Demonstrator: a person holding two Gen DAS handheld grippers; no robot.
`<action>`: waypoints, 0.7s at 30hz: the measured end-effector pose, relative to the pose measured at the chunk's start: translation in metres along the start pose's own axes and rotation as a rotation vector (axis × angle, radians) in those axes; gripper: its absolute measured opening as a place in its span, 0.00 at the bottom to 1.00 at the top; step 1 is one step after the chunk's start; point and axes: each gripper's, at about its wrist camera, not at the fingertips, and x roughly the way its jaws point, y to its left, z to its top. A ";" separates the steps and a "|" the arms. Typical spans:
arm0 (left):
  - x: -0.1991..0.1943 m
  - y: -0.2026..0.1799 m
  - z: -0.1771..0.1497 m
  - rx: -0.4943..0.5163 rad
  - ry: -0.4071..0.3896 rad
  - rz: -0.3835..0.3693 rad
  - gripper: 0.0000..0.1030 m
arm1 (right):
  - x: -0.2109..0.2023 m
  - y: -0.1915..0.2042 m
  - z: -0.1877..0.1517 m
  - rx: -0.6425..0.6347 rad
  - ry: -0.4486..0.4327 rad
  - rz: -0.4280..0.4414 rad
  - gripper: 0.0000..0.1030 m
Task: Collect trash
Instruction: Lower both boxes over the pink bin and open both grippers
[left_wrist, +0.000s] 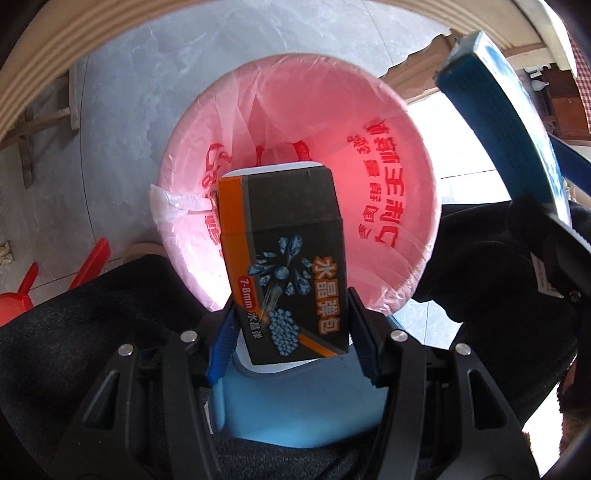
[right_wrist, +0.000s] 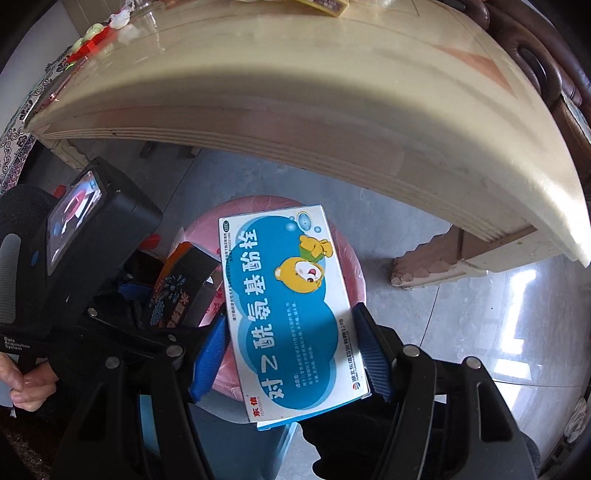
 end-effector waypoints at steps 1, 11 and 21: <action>0.005 0.002 0.003 -0.006 0.011 -0.003 0.53 | 0.006 -0.002 0.000 0.009 0.009 0.006 0.62; 0.034 0.008 0.027 -0.017 0.072 -0.033 0.53 | 0.060 -0.018 -0.002 0.074 0.072 0.015 0.62; 0.030 0.016 0.032 -0.045 0.065 0.035 0.56 | 0.086 -0.022 -0.003 0.075 0.118 0.046 0.63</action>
